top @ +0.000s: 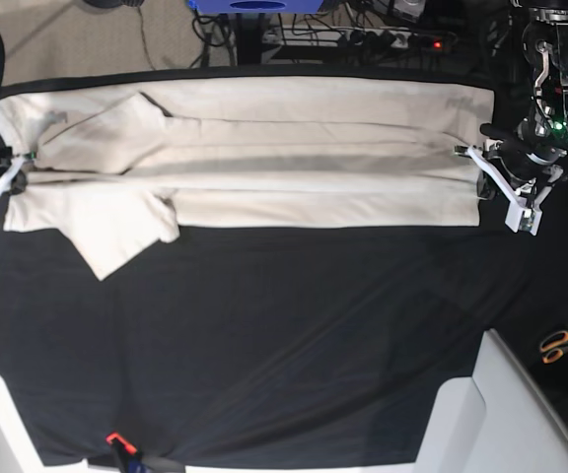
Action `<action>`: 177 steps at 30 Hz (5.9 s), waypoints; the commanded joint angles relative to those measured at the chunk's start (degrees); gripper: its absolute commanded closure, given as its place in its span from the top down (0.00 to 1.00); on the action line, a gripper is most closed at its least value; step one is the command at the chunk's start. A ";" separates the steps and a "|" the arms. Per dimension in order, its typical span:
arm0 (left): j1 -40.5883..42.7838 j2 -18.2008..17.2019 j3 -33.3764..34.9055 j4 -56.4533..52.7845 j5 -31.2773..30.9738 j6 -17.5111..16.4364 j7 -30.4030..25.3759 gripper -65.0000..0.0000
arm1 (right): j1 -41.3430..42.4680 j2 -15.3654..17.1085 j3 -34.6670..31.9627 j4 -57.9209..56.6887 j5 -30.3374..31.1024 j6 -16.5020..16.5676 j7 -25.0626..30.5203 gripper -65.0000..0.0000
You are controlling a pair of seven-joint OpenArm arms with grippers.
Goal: Fold the T-shirt properly
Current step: 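Lift the shirt edge with both grippers and fold it over the body, then open both grippers, release the folded shirt, and raise them, then grasp the ends of the long folded strip with both grippers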
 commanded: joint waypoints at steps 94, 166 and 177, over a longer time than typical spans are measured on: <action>-1.25 1.01 -0.34 -5.59 -0.82 0.19 -0.86 0.70 | 29.83 -8.60 -12.35 -26.70 -0.19 1.62 6.70 0.63; -3.98 1.54 -19.33 -6.20 -0.21 0.19 -1.04 0.74 | -15.18 -16.17 4.44 32.38 -0.10 -2.86 -20.99 0.01; -3.45 1.45 -19.51 -5.76 -0.30 0.19 -1.04 0.74 | -11.66 -16.34 4.36 29.83 -0.19 -2.86 -21.70 0.01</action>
